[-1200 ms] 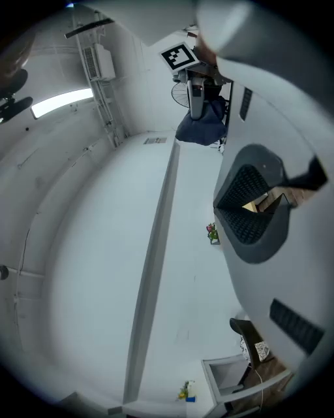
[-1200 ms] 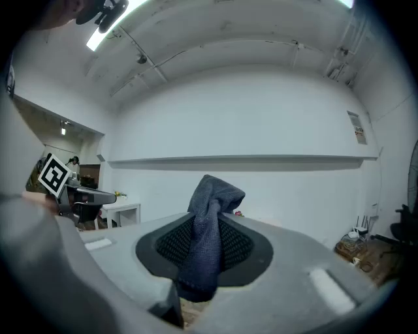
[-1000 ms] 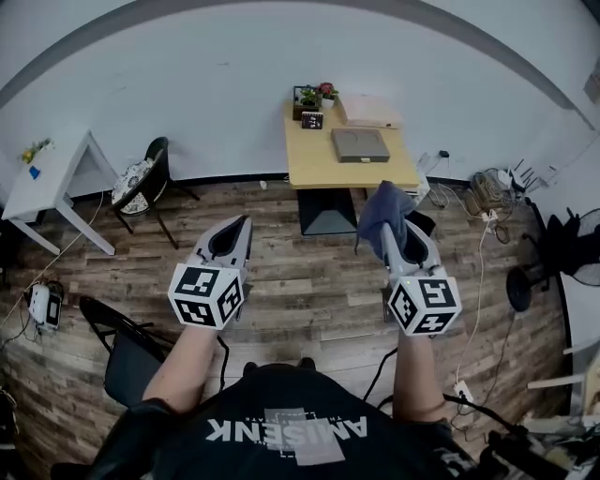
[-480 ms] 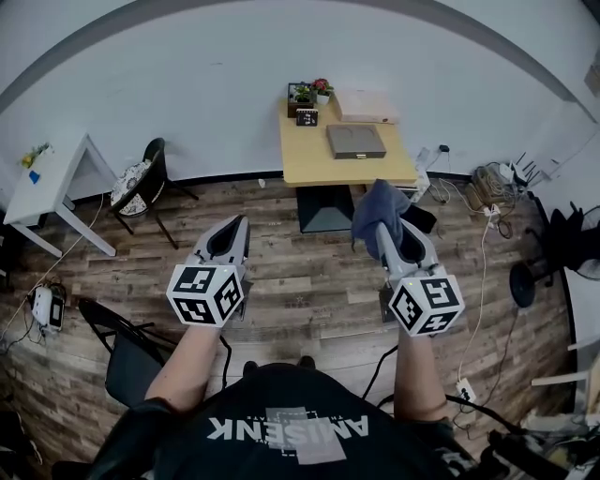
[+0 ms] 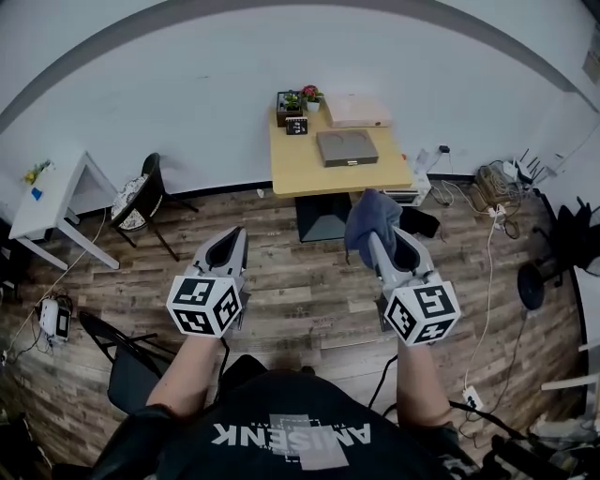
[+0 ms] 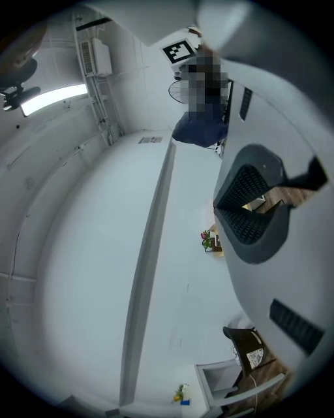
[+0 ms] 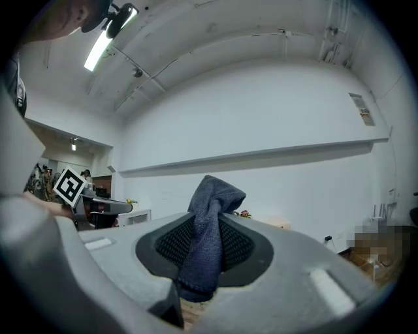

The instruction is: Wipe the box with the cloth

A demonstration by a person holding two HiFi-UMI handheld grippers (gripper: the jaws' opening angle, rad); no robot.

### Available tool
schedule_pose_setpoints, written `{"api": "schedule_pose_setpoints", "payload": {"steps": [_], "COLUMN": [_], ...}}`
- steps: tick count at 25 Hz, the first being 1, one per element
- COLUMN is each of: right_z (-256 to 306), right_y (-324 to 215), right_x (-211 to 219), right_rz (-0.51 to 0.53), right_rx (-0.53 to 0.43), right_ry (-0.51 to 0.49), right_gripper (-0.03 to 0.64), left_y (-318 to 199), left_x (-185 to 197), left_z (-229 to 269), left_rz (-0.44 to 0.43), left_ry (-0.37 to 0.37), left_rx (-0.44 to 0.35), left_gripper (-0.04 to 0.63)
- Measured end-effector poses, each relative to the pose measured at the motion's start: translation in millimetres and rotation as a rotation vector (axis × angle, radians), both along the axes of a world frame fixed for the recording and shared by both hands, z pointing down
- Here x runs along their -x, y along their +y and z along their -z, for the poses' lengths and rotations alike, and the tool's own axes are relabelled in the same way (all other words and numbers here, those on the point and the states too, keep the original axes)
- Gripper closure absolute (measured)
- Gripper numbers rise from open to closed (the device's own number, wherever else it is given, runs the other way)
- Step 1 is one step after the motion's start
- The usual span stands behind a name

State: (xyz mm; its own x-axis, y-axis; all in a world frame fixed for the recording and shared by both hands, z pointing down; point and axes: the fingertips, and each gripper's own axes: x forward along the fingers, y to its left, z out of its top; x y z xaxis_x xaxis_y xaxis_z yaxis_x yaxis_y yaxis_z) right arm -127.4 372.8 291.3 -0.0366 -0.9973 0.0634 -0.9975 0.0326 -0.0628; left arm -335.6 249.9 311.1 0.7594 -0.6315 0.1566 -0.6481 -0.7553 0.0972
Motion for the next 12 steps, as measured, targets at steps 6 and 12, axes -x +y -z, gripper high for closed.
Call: {"api": "schedule_pose_setpoints", "payload": {"steps": [6, 12], "right_z": [-7, -9], "right_y": [-26, -77], "right_x": [-17, -39], "right_rz": [-0.015, -0.071], "right_rx": [-0.005, 0.004], "right_ry": [-0.008, 0.004], "right_gripper": [0.52, 0.52], "left_y": [-26, -85], "left_x": [-13, -33], "left_z": [-9, -19], "left_rz": [0.005, -0.032], "left_ry": [-0.038, -0.033], "left_rx": [-0.014, -0.004], "left_gripper": [0.595, 0.595]}}
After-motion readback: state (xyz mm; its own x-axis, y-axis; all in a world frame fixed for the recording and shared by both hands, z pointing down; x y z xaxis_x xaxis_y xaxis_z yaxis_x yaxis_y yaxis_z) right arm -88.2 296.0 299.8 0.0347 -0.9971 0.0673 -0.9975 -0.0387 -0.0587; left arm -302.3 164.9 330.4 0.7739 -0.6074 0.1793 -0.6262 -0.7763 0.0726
